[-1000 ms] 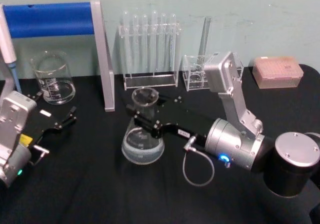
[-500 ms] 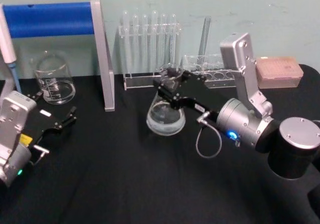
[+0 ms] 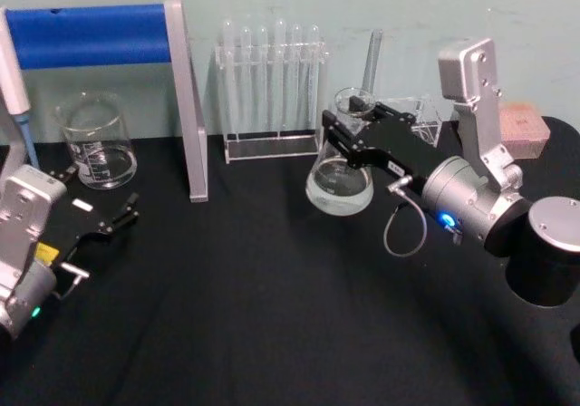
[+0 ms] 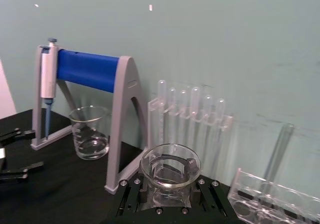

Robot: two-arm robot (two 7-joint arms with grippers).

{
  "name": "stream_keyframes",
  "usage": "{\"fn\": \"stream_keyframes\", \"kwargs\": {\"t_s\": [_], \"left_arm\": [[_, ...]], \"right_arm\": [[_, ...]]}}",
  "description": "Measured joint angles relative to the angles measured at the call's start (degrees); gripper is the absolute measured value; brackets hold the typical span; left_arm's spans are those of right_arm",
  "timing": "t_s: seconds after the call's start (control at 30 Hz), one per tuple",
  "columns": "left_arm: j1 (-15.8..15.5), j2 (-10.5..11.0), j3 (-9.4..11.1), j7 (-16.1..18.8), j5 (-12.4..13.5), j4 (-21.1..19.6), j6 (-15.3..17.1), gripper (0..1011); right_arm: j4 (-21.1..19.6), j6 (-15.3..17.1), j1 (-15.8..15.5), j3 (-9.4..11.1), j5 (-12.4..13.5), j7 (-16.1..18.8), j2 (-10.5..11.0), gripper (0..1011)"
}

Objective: Grasp the erlenmeyer flask with one hand, shake it three times, then place it back.

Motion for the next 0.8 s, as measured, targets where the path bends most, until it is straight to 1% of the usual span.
{"fn": "stream_keyframes", "kwargs": {"t_s": [0.2, 0.4, 0.67, 0.8], "left_arm": [[0.0, 0.0, 0.0, 0.0, 0.0, 0.0, 0.0, 1001], [0.0, 0.0, 0.0, 0.0, 0.0, 0.0, 0.0, 1001], [0.0, 0.0, 0.0, 0.0, 0.0, 0.0, 0.0, 1000], [0.0, 0.0, 0.0, 0.0, 0.0, 0.0, 0.0, 1001]], "right_arm": [[0.2, 0.3, -0.2, 1.1, -0.7, -0.1, -0.5, 450], [0.0, 0.6, -0.6, 1.5, -1.2, 0.4, -0.9, 450], [-1.1, 1.0, -1.3, 1.3, -1.3, 1.6, -1.2, 450], [-2.5, 1.3, -1.9, 0.6, -1.1, 2.9, -1.0, 450]]}}
